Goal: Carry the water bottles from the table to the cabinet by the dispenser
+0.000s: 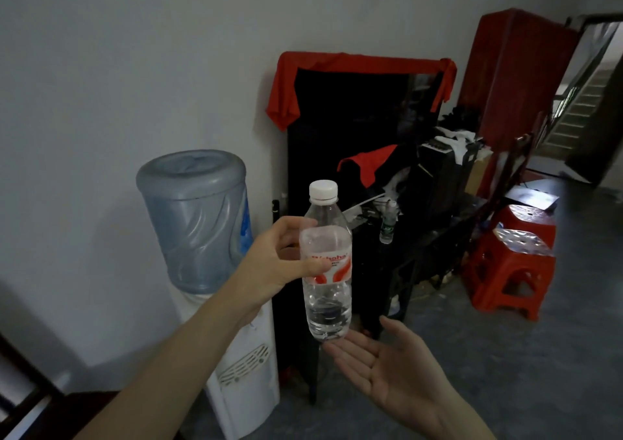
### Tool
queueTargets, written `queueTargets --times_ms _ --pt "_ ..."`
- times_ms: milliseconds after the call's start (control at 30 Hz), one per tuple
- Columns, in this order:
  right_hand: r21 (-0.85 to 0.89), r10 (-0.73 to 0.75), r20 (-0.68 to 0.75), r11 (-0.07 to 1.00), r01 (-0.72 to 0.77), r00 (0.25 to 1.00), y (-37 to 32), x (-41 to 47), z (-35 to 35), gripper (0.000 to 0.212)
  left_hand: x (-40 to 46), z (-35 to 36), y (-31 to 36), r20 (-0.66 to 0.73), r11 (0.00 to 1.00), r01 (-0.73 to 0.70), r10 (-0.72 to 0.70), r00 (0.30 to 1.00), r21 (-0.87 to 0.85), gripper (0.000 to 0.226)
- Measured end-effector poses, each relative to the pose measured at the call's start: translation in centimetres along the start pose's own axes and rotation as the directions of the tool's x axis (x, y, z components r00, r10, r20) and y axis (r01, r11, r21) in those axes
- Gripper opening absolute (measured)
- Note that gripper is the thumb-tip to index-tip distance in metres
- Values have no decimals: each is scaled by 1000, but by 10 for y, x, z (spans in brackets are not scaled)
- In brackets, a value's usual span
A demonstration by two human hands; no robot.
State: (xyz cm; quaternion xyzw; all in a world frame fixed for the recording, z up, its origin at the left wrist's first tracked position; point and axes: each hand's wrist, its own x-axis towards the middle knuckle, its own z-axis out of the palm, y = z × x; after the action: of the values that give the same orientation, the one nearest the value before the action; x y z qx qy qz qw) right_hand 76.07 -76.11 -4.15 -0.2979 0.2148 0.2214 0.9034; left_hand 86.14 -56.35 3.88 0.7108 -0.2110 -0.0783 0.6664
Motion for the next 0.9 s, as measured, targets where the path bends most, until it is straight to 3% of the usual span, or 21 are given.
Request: queueTargets --times_ms 167,300,500,900 --pt "15 31 -20 999 -31 999 -43 67 -1 65 65 -25 -32 -19 1000 -8 8 1000 -5 72" --pt "30 63 -48 998 -62 997 -79 130 9 64 127 -44 -61 13 1000 -27 27 1000 10 59" --pt "103 130 -117 988 -118 985 -130 228 9 65 214 -65 -111 36 994 -31 27 999 104 66" --pt "152 243 -214 965 -213 946 -196 358 -30 66 328 -70 -210 -67 989 99 -92 994 110 60"
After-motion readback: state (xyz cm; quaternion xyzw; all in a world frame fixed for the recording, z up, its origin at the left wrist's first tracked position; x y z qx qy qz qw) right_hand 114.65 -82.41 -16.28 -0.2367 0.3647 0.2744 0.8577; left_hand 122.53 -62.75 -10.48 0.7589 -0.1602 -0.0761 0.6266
